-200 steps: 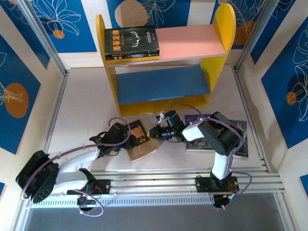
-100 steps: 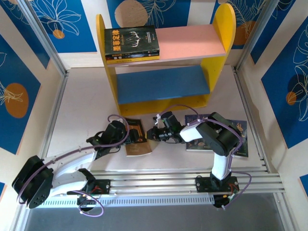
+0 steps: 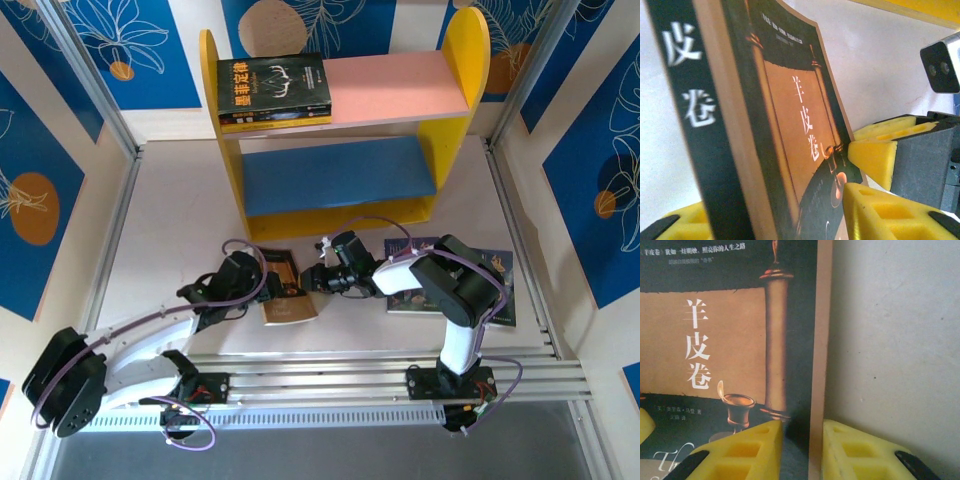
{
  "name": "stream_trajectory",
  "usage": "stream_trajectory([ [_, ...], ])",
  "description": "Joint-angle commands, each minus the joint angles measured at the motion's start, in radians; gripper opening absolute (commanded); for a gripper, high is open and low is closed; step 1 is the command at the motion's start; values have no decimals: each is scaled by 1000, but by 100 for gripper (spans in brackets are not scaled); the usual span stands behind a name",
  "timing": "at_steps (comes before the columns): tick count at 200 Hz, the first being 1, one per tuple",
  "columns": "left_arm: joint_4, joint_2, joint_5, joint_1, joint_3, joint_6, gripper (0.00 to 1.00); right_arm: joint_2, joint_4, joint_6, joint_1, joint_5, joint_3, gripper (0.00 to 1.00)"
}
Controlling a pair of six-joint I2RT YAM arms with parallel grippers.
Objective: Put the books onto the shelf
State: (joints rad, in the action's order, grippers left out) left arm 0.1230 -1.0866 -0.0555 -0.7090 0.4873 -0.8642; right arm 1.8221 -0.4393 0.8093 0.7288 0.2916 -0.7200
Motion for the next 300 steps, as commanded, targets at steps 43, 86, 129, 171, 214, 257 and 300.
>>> stream_trajectory([
  [43, -17, 23, -1, 8, 20, 18, 27, -31, 269, -58, 11, -25, 31, 40],
  [86, -17, 22, 13, 8, 34, 34, 9, -103, 318, -85, -14, -54, 44, 42],
  [129, -23, 47, 30, 8, 42, 31, 0, -201, 373, -119, -60, -68, 62, 44],
  [171, -25, 75, 48, 8, 61, 33, 0, -301, 412, -142, -124, -67, 96, 44],
  [214, -29, 112, 71, 8, 90, 29, 0, -393, 419, -142, -173, -58, 146, 45],
  [257, -22, 151, 89, 8, 149, 28, 0, -463, 421, -136, -198, -54, 177, 48],
  [300, -68, 181, 83, 8, 221, 18, 0, -538, 403, -105, -213, -31, 192, 49],
])
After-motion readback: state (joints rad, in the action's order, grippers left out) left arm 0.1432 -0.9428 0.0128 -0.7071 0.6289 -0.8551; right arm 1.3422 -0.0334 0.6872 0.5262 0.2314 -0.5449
